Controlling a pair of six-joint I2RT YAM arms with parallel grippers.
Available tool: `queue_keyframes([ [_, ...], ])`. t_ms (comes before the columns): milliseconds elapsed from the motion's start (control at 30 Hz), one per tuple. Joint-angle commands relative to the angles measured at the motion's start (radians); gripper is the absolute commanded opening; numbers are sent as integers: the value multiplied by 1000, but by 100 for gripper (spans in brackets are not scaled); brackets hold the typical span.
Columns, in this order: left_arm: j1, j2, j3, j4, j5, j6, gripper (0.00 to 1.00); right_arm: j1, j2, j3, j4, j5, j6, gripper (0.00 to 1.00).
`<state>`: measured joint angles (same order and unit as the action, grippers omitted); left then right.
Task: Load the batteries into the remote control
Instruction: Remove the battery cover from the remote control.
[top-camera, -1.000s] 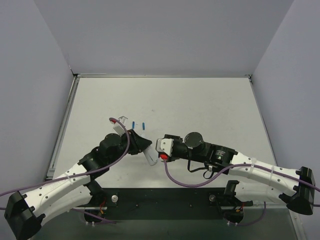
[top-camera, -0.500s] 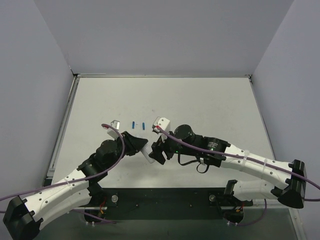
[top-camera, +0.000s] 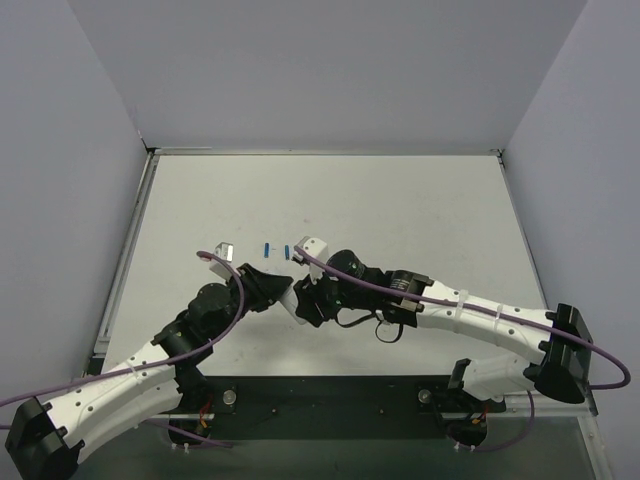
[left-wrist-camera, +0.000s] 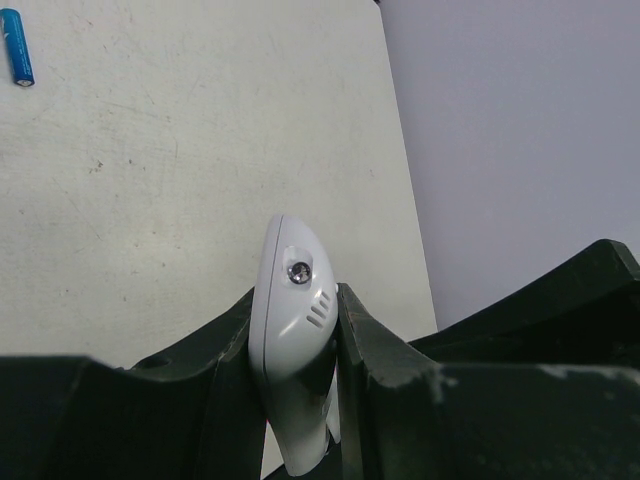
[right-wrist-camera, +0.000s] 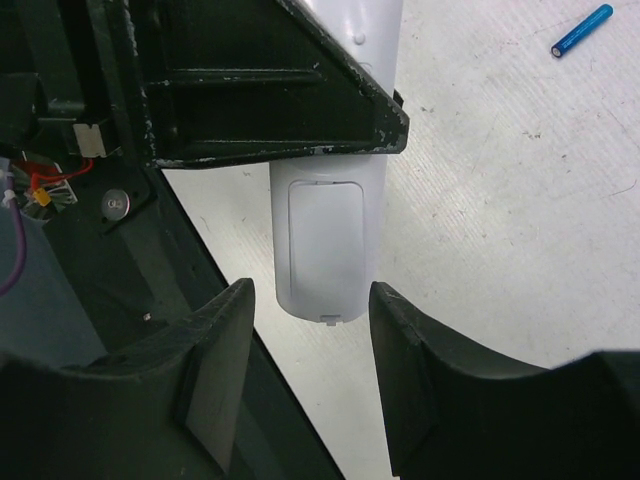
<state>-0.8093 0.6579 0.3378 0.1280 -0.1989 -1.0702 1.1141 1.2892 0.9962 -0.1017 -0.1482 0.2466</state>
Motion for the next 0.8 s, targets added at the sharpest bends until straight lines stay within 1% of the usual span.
queue_keyframes([
  [0, 7, -20, 4, 70, -16, -17, 0, 3, 28, 42, 2, 27, 10, 45],
  [233, 7, -27, 3, 68, -16, -20, 0, 6, 44, 47, 5, 73, -17, 43],
  [500, 9, -29, 0, 70, -19, -27, 0, 12, 59, 47, 5, 55, -30, 37],
  [600, 9, -34, -3, 68, -25, -28, 0, 18, 62, 50, 0, 52, -35, 32],
  [633, 7, -37, -3, 68, -27, -30, 0, 18, 61, 50, -3, 52, -41, 28],
  [767, 9, -47, -8, 59, -43, -33, 0, 19, 58, 50, -10, 44, -47, 18],
])
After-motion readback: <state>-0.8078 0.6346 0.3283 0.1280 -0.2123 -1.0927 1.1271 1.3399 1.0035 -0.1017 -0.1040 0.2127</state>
